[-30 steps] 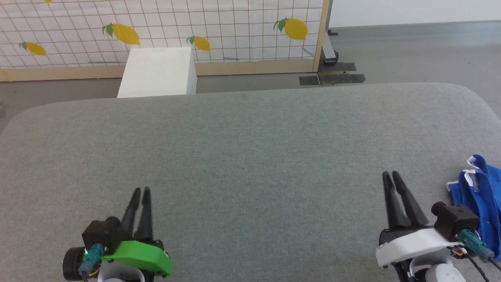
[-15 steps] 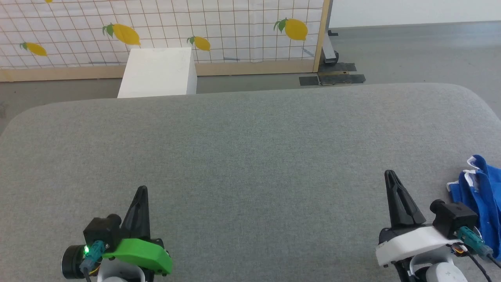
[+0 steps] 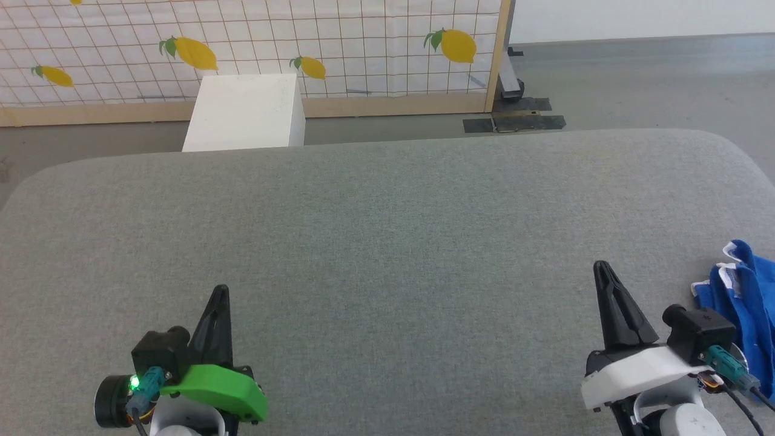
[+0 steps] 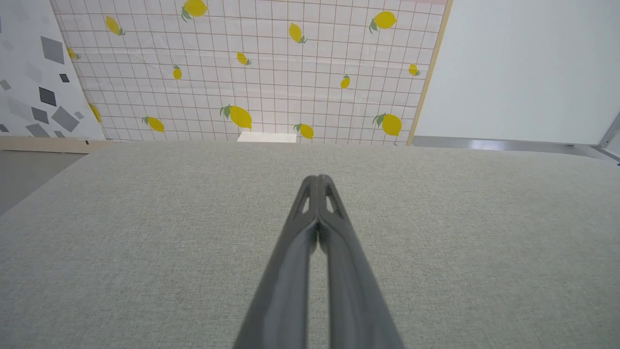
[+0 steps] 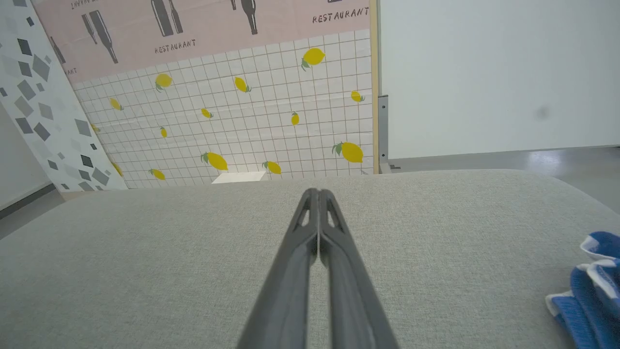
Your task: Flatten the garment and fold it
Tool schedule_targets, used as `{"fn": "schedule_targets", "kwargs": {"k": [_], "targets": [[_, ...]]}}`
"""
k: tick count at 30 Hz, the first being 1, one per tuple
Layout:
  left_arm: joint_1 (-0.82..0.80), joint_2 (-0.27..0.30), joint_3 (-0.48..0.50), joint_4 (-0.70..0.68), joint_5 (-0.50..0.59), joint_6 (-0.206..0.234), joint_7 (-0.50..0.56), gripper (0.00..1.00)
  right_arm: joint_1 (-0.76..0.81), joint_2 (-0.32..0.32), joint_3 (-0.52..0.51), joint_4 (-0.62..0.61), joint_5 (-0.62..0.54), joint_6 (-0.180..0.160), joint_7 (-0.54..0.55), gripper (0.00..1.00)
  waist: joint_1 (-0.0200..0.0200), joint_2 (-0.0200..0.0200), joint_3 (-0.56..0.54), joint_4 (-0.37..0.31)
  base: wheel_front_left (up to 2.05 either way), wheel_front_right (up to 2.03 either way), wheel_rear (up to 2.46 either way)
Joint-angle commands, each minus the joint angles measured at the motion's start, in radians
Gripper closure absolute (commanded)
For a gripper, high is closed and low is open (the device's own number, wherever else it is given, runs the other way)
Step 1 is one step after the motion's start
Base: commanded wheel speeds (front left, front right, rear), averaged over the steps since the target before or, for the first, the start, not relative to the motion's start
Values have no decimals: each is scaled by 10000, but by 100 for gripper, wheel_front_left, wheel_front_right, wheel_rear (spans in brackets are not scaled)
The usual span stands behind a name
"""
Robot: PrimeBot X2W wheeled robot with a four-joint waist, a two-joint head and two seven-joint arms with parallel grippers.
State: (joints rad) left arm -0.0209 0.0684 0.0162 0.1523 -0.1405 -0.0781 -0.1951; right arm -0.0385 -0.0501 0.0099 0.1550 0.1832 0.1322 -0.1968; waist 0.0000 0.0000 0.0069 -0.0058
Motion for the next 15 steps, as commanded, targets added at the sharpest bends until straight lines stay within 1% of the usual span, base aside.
{"fn": "schedule_targets", "kwargs": {"k": [1, 15], "targets": [[53, -44, -15, -72, 119, 61, 46, 100, 98, 0, -4, -101, -126, -4, 71, 100, 0, 0, -1, 1, 0, 0, 0], [76, -64, -36, -288, 310, 168, 328, 100, 141, 0, -18, -316, -379, -6, 353, 100, 0, 0, -11, 10, 0, 0, 0]]}}
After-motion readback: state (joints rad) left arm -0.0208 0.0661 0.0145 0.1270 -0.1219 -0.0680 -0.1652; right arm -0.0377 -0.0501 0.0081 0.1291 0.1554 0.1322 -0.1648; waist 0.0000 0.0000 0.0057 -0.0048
